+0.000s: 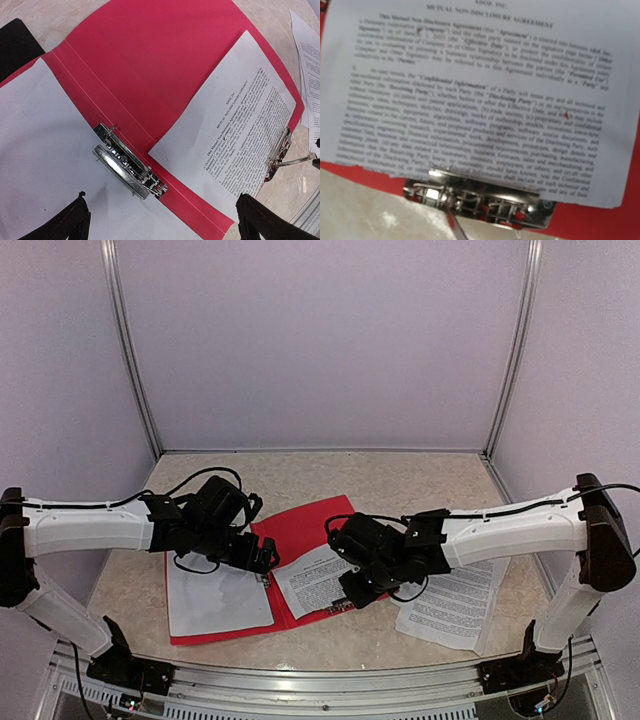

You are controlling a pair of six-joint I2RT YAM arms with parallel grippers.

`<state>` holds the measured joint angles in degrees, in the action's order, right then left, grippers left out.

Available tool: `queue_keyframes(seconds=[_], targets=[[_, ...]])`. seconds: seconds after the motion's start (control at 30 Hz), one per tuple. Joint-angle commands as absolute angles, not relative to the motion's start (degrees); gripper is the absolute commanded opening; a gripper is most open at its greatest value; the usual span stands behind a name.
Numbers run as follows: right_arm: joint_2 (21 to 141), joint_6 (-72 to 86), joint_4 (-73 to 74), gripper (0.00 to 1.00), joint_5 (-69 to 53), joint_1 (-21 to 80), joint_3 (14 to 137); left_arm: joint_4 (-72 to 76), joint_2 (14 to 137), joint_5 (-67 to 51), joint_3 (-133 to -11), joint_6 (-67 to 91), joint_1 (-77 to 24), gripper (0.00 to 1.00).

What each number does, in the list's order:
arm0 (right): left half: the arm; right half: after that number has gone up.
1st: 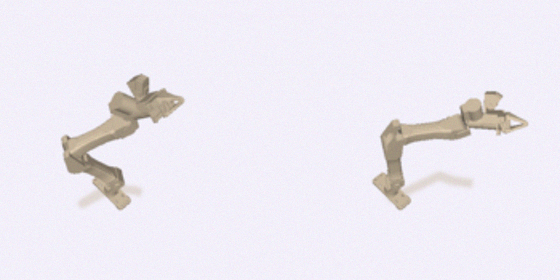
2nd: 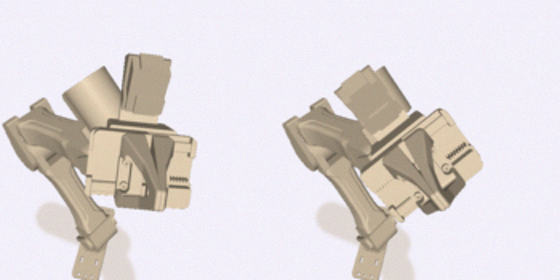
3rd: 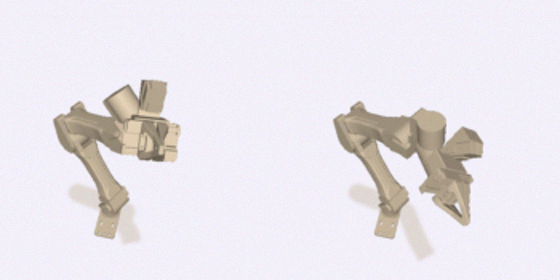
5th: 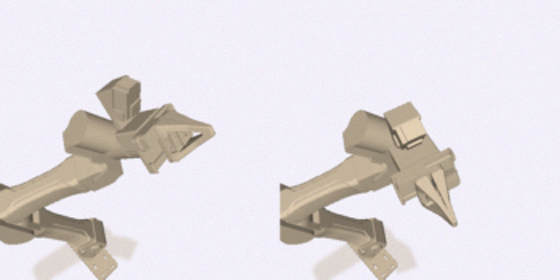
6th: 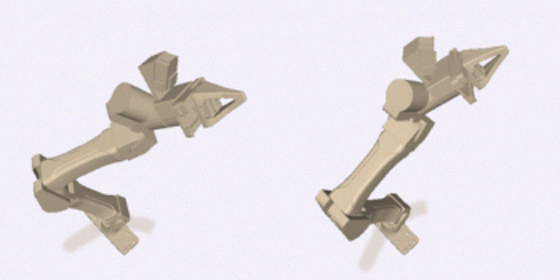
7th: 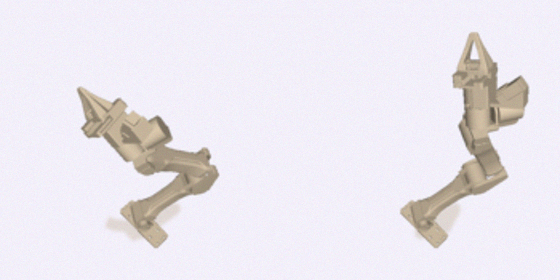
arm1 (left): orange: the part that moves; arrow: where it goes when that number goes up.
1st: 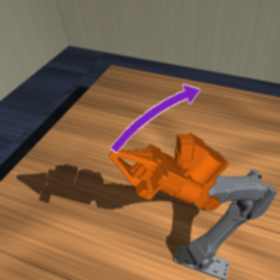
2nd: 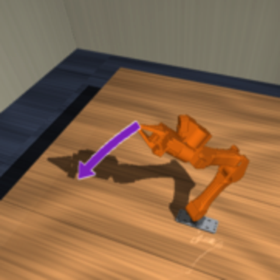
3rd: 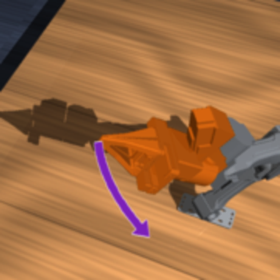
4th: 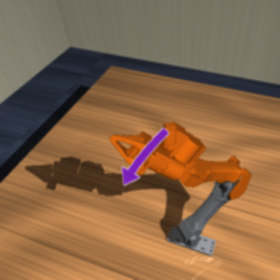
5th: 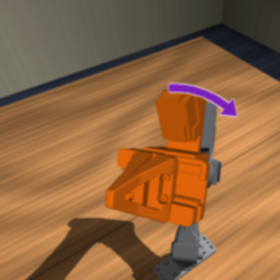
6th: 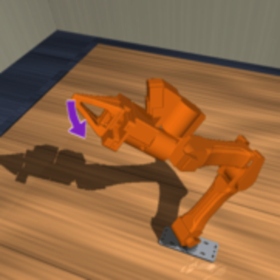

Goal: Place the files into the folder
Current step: Close the spring clip at the center of the board.

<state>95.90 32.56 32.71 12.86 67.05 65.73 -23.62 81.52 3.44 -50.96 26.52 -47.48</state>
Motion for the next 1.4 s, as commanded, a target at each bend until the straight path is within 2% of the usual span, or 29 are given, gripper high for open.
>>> queue_keyframes(seconds=[0.0, 1.0, 1.37], targets=[[97.5, 33.4, 33.2, 0.24, 12.8, 66.8, 65.8, -23.8, 82.0, 4.3, -52.1, 26.1, -48.1, 0.99], [98.5, 33.6, 34.7, 0.04, 13.7, 66.4, 65.9, -24.9, 81.6, 6.0, -51.9, 25.8, -48.5, 0.99], [98.1, 34.7, 34.3, 0.0, 14.0, 66.4, 64.0, -24.5, 81.5, 6.2, -52.0, 25.1, -49.4, 0.99]])
